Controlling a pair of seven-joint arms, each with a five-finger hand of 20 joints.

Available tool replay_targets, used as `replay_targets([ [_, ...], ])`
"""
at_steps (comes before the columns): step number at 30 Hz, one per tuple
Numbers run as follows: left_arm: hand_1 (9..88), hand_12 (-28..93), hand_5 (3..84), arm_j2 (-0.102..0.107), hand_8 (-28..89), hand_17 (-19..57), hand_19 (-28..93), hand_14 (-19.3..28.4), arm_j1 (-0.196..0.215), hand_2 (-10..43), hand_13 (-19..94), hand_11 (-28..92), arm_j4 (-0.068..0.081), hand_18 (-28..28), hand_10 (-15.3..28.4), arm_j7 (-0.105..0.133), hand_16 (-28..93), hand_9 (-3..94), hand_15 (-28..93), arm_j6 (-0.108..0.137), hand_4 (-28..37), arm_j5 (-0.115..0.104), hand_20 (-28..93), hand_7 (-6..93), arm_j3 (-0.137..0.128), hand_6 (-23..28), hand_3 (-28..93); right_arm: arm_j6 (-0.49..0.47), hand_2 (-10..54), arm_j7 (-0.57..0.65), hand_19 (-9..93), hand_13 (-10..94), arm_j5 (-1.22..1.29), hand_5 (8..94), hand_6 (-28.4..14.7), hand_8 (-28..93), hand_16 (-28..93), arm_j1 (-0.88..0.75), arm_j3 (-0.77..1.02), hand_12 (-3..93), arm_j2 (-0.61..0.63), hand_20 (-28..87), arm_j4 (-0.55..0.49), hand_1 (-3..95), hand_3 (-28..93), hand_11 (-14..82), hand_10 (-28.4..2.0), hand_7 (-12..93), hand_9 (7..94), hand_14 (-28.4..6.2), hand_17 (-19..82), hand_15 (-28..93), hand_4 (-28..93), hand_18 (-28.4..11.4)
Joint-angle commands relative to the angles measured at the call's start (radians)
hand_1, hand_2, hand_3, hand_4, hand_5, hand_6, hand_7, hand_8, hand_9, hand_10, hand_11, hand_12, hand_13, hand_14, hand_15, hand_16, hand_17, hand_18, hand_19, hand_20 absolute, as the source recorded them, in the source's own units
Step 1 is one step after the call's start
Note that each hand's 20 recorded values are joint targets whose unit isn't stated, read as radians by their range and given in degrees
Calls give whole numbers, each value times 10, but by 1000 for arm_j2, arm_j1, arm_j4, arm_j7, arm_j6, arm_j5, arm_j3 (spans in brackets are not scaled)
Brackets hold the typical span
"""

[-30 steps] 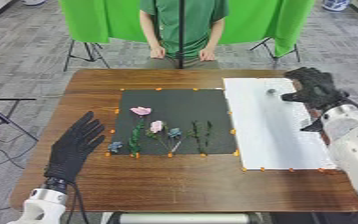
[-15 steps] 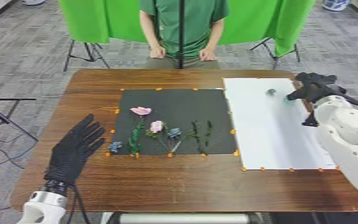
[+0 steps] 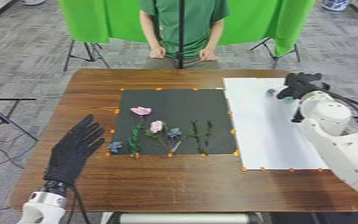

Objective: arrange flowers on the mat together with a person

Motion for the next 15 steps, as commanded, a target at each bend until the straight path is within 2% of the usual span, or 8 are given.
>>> replay_targets([
  [1,259,152,315,-9,-85,-99,390,124,11,-50,211,157,2,204,116,-9,40,246,202,-8,-268,6,84,137,0,38,683,-45,-95,55,515,418,-93,390,-9,-178,183,18,-31,196,-11,280,25,266,845,285,-104,335,488,-72,80,401,-283,-198],
  [10,260,151,316,-8,-85,-99,390,124,14,-51,211,156,2,205,116,-8,40,247,202,-4,-269,6,84,136,0,39,683,-87,-95,84,525,409,-116,394,-11,-178,184,18,-29,200,-16,297,38,273,856,284,-105,340,470,-74,77,417,-283,-198],
  [15,260,151,317,-13,-86,-99,390,124,12,-50,211,157,3,205,115,-7,40,248,202,-4,-269,3,84,137,3,39,683,-100,-95,91,520,508,-107,460,11,-186,177,13,-22,208,-26,299,55,300,851,323,-94,351,583,-60,92,427,-283,-203],
])
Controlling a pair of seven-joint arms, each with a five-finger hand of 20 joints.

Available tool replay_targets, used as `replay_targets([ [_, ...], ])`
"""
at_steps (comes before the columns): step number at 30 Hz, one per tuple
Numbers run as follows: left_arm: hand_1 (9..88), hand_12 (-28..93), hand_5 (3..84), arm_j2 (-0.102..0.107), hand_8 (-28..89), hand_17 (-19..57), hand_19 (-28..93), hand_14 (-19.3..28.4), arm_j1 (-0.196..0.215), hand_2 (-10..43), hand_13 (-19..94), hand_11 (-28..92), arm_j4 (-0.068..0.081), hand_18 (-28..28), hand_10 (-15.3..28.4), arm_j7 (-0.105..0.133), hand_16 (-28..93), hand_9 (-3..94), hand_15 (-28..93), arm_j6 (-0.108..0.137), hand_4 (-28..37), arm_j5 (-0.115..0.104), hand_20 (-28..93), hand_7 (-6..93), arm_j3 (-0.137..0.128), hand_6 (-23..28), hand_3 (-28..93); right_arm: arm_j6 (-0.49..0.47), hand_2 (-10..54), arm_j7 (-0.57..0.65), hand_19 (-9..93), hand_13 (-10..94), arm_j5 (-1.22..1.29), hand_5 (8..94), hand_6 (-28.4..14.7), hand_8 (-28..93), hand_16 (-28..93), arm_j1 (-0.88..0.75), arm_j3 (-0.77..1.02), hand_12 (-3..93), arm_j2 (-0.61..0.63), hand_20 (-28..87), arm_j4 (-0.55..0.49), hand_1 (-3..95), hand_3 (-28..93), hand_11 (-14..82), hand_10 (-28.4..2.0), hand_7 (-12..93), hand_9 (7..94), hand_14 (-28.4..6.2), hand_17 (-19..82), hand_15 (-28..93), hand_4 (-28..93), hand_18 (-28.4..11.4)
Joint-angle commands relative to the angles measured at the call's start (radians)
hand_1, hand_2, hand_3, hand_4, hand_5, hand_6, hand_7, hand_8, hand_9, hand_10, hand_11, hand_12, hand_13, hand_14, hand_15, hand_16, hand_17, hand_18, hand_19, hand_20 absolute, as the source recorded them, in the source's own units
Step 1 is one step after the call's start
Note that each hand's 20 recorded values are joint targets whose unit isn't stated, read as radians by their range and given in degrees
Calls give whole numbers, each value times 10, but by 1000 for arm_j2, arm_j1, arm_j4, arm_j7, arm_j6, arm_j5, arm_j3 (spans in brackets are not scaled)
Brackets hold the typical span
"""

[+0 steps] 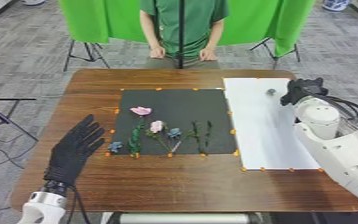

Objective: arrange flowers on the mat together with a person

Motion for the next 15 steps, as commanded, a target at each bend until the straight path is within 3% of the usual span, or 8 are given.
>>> replay_targets([
  [1,260,151,317,-12,-86,-99,390,124,11,-50,211,157,4,205,115,-6,40,248,203,-4,-269,-2,84,137,4,39,682,-25,-95,11,520,532,-3,474,16,-187,179,0,19,209,-10,300,27,306,849,325,-89,355,603,-59,98,433,-283,-203],
  [4,258,150,318,-14,-86,-99,390,124,11,-50,212,157,4,205,116,-7,40,249,204,-4,-273,2,84,138,3,39,680,18,-85,-6,521,608,2,528,34,-191,191,-8,14,224,-6,301,32,341,847,330,-77,366,691,-53,116,453,-282,-195],
  [6,257,150,318,-15,-86,-99,390,125,13,-50,212,157,3,204,116,-7,39,249,204,-3,-275,2,84,137,1,39,682,31,-84,-17,522,661,-15,556,41,-110,211,-7,5,306,-6,302,36,395,805,257,-60,411,757,-45,134,454,-282,-189],
  [9,256,150,319,-16,-86,-99,390,125,16,-51,212,158,3,205,118,-1,39,251,205,0,-277,2,84,137,1,39,683,57,-89,-38,531,754,-19,667,52,-52,317,-19,5,386,-2,310,25,489,780,200,-40,462,878,-23,175,436,-282,-172],
  [15,257,150,319,-19,-86,-99,390,125,16,-51,213,159,3,205,118,-4,38,252,206,1,-277,3,84,138,1,39,684,211,-95,-63,559,784,36,723,46,-45,334,-71,8,402,22,324,-72,507,794,209,-36,454,910,-22,196,451,-283,-163],
])
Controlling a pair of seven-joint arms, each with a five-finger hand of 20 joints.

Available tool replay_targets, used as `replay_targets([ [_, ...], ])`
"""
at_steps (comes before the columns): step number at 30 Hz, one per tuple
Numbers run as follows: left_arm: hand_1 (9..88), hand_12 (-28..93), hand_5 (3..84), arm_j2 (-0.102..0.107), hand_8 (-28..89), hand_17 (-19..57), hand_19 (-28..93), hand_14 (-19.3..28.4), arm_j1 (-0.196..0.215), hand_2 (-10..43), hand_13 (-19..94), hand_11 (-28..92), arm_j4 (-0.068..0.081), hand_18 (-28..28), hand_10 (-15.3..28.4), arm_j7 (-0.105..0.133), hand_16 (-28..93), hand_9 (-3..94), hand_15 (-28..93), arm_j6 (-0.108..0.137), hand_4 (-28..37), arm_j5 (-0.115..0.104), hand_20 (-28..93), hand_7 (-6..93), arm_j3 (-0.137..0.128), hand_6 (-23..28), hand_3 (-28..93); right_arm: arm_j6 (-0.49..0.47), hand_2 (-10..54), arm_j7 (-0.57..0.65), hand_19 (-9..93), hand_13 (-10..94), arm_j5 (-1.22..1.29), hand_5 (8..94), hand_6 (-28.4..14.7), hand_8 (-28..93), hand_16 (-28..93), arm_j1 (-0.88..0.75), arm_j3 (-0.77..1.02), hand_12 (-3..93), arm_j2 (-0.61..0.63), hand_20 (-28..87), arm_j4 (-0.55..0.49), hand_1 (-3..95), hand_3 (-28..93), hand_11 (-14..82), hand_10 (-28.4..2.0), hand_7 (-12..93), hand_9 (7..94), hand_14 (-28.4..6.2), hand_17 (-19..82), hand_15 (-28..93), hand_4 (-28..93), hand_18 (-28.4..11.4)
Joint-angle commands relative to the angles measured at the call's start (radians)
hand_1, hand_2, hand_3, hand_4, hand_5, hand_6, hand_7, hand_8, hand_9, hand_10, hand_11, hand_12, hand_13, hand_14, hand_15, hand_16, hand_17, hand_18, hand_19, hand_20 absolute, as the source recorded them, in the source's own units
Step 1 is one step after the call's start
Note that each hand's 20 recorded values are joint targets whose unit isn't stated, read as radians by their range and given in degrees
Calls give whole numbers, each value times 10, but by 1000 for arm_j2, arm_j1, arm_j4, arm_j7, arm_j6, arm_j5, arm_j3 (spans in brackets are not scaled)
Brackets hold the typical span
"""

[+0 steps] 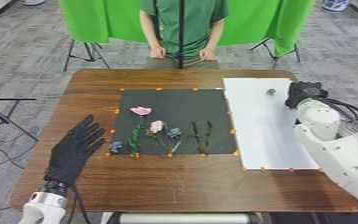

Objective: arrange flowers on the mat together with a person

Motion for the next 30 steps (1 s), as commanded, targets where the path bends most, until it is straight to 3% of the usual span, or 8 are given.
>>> replay_targets([
  [1,257,150,319,-13,-86,-99,390,125,15,-51,213,159,3,205,118,-6,38,252,206,-1,-277,3,84,138,0,39,684,199,-95,-35,560,784,53,724,45,-44,335,-69,-1,402,33,325,-128,506,797,207,-36,454,912,-22,197,450,-283,-163],
  [5,257,149,320,-13,-86,-98,390,125,22,-52,214,159,1,204,118,-6,38,252,205,4,-276,2,84,138,0,39,684,308,-95,-110,573,783,85,727,41,-41,340,-54,-58,405,30,332,-227,501,809,206,-40,452,913,-26,201,454,-283,-161],
  [9,258,149,320,-14,-86,-99,390,125,14,-51,214,160,4,204,117,-10,38,252,204,-2,-275,3,84,138,2,40,684,276,-95,-217,580,782,93,727,40,-40,337,-5,-136,407,-11,336,-274,501,808,208,-41,451,913,-25,201,457,-283,-161],
  [17,258,149,321,-15,-87,-99,390,125,10,-51,214,159,5,204,117,-11,38,251,206,-3,-273,2,85,138,7,40,683,195,-95,-325,579,780,59,724,45,-42,335,71,-252,406,-109,338,-198,499,805,204,-39,454,910,-23,198,454,-283,-161],
  [30,260,148,322,-14,-85,-98,390,126,9,-48,214,161,5,204,117,-13,37,252,205,-1,-271,0,84,135,8,41,683,158,-95,-333,573,770,25,711,47,-41,338,66,-292,411,-177,339,-167,489,814,192,-40,462,907,-24,193,450,-283,-164],
])
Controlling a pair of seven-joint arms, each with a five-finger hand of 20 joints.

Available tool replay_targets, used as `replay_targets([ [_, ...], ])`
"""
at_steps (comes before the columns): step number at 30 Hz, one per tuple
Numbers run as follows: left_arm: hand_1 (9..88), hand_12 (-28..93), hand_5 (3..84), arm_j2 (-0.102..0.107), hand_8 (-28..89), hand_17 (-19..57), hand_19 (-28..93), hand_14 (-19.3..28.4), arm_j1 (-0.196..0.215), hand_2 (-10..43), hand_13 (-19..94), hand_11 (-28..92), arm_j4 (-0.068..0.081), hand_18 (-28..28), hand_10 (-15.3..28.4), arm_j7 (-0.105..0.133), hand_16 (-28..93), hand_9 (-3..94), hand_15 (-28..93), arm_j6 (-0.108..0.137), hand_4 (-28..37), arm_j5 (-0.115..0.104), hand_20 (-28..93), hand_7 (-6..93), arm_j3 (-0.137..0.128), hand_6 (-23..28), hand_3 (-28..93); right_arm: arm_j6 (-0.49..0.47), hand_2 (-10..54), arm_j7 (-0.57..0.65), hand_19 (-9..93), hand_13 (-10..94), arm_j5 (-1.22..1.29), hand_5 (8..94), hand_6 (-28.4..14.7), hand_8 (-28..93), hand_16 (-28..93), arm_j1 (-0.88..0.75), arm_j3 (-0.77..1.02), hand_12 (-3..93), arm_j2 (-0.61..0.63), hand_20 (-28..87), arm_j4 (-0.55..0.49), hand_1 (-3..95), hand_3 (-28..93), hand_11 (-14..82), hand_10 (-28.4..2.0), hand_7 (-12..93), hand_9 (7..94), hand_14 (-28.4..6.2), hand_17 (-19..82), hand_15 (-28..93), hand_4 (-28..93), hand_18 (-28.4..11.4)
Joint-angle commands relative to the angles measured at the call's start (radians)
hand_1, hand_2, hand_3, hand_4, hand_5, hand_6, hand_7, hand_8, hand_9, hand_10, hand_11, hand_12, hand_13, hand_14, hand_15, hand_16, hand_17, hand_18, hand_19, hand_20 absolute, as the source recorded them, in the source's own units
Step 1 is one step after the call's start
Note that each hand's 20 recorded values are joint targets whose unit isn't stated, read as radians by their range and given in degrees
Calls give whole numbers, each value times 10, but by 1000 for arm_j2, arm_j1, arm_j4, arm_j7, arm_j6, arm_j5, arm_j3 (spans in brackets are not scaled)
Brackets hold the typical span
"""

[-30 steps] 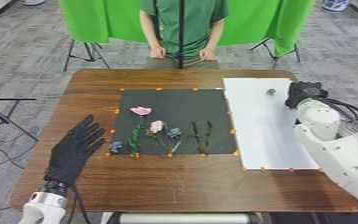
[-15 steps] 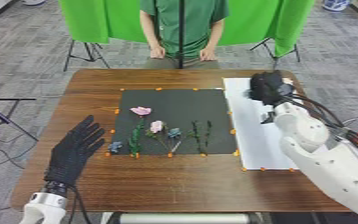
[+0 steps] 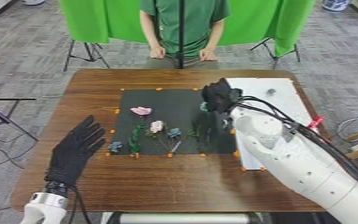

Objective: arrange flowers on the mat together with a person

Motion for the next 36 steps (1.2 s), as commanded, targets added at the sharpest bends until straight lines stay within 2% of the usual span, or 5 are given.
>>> replay_targets([
  [1,260,148,322,-8,-85,-98,390,126,8,-48,214,161,5,204,117,-10,37,252,204,-3,-271,1,84,136,6,41,683,-15,-95,-2,572,768,-27,708,48,-40,337,-19,-7,411,-23,339,-7,488,813,191,-40,463,906,-25,192,451,-283,-164],
  [6,258,147,322,-6,-86,-99,389,126,8,-48,214,159,4,204,117,-6,38,252,205,1,-269,0,84,137,7,40,684,-48,-95,-21,566,735,-17,675,47,-35,305,-37,14,394,-17,342,-16,450,787,211,-44,470,868,-33,178,470,-283,-171],
  [13,254,149,319,-8,-86,-99,389,126,9,-52,214,159,7,205,118,-5,38,252,206,-4,-272,-3,85,136,4,39,683,-52,-95,-24,563,676,11,602,36,-58,214,-49,43,258,-10,343,-26,382,777,286,-69,450,728,-42,159,495,-283,-182],
  [17,253,149,318,-7,-85,-99,389,126,13,-54,214,159,4,205,118,-1,37,252,204,-4,-274,-1,85,134,0,39,685,-56,-95,-22,559,645,9,577,38,-172,208,-55,55,218,10,342,-56,318,838,298,-83,384,654,-50,148,504,-283,-190],
  [36,253,150,317,0,-83,-99,387,127,8,-52,215,154,8,205,118,-8,39,251,203,-10,-274,-1,85,133,-5,39,682,-164,-95,-39,547,575,116,508,18,-193,196,-74,123,218,65,344,-185,266,840,277,-101,362,574,-67,122,507,-283,-199],
])
